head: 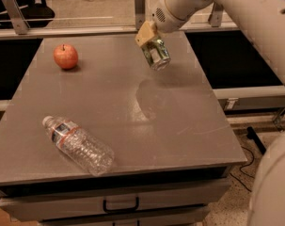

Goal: Place green can upright

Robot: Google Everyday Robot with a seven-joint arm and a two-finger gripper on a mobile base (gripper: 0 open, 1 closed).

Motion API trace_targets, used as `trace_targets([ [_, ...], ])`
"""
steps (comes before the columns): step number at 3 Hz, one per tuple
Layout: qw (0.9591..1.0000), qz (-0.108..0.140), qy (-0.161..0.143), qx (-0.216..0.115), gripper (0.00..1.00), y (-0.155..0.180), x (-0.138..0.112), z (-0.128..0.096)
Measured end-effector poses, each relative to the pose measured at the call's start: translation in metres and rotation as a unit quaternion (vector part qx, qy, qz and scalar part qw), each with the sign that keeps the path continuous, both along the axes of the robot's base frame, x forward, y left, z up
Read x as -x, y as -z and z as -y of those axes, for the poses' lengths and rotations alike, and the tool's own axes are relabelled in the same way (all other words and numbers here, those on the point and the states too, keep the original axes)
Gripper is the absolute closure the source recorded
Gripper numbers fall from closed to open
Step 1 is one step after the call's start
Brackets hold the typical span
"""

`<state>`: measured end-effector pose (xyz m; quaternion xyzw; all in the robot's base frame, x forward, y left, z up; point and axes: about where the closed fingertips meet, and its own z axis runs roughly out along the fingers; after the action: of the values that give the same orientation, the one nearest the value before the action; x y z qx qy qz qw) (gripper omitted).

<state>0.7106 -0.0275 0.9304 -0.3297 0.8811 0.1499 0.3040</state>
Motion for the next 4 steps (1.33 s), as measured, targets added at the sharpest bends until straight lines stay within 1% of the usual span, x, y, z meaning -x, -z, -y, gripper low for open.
trace_targets([
  [1, 0.9914, 0.06, -0.067, -0.095, 1.0, -0.028, 0.002, -0.018],
  [2, 0.9692, 0.116, -0.124, -0.178, 1.0, -0.047, 0.007, -0.028],
  [3, 0.9388, 0.161, -0.173, -0.25, 1.0, -0.05, 0.014, -0.033],
  [4, 0.9014, 0.206, -0.236, -0.298, 1.0, -0.046, 0.029, -0.043],
])
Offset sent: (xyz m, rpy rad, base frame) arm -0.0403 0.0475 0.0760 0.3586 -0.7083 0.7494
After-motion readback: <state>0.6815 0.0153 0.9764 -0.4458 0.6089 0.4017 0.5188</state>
